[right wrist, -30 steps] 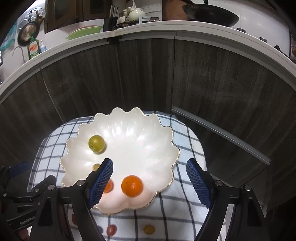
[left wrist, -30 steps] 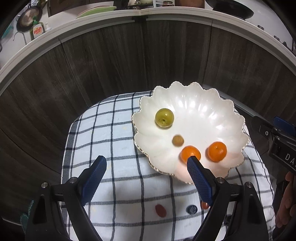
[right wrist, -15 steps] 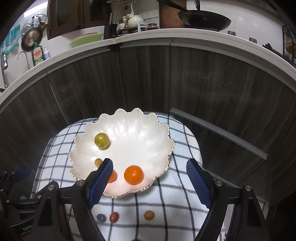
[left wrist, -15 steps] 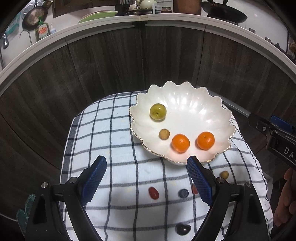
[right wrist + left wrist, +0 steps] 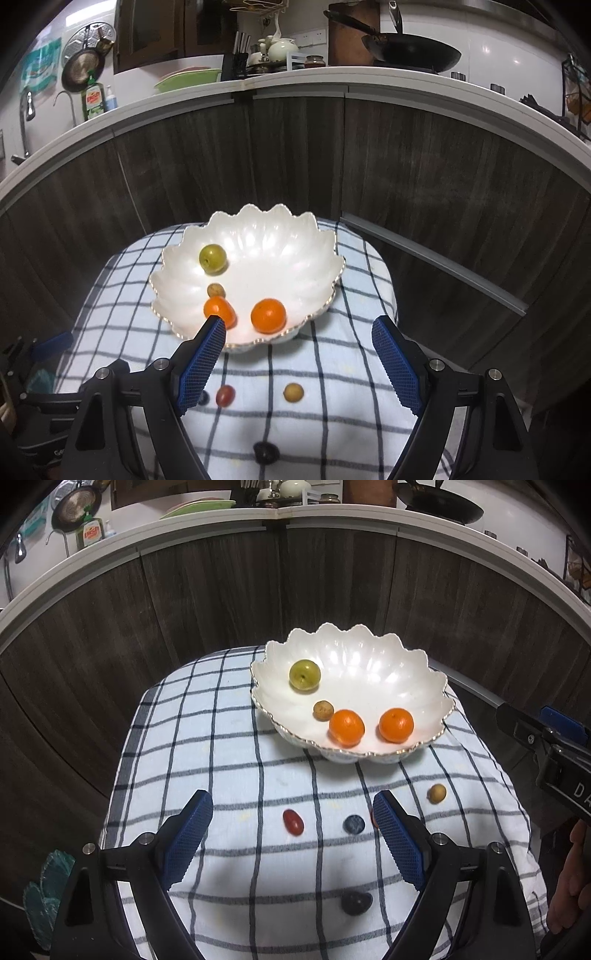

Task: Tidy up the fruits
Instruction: 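Withdraw both open tools from the bowl toward the dark purple plums, then close the left tool on one dark plum while the right tool grasps the other, then carry both dark plums up and over the white bowl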

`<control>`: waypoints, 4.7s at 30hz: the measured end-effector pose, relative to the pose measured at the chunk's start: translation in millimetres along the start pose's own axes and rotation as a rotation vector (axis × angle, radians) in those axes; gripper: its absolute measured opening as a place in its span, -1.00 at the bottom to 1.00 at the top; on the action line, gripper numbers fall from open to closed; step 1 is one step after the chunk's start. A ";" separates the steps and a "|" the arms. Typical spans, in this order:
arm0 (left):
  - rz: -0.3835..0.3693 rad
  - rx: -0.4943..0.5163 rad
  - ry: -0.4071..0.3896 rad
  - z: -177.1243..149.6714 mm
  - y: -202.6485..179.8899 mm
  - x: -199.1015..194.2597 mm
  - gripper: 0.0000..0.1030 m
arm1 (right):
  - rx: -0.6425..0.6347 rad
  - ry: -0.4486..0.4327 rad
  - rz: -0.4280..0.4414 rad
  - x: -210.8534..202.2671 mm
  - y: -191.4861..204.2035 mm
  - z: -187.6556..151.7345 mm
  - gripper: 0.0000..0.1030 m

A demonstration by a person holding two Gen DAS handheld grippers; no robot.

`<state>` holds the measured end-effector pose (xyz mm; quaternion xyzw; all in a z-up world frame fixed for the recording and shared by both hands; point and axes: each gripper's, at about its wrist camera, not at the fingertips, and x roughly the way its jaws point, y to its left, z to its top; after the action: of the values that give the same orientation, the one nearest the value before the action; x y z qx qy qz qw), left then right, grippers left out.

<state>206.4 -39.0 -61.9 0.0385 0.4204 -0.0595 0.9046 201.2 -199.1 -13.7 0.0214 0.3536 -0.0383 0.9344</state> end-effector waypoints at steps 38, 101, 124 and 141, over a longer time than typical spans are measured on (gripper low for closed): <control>-0.070 0.041 0.003 -91.2 -26.5 17.8 0.73 | -0.082 0.027 0.057 3.9 0.5 -99.3 0.60; -0.119 0.135 -0.018 -108.4 -45.4 37.8 -0.45 | -0.149 0.126 0.182 44.9 17.4 -134.5 -0.47; -0.083 0.091 -0.062 -55.5 -36.0 18.5 -0.45 | -0.083 0.075 0.146 25.4 5.4 -92.3 -0.47; -0.073 0.048 -0.107 7.0 -31.7 21.8 -0.45 | -0.070 -0.018 0.108 28.8 -2.7 -29.9 -0.47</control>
<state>221.2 -72.9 -74.7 0.0415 0.3712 -0.1045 0.9217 202.7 -201.4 -55.3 0.0076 0.3449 0.0244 0.9383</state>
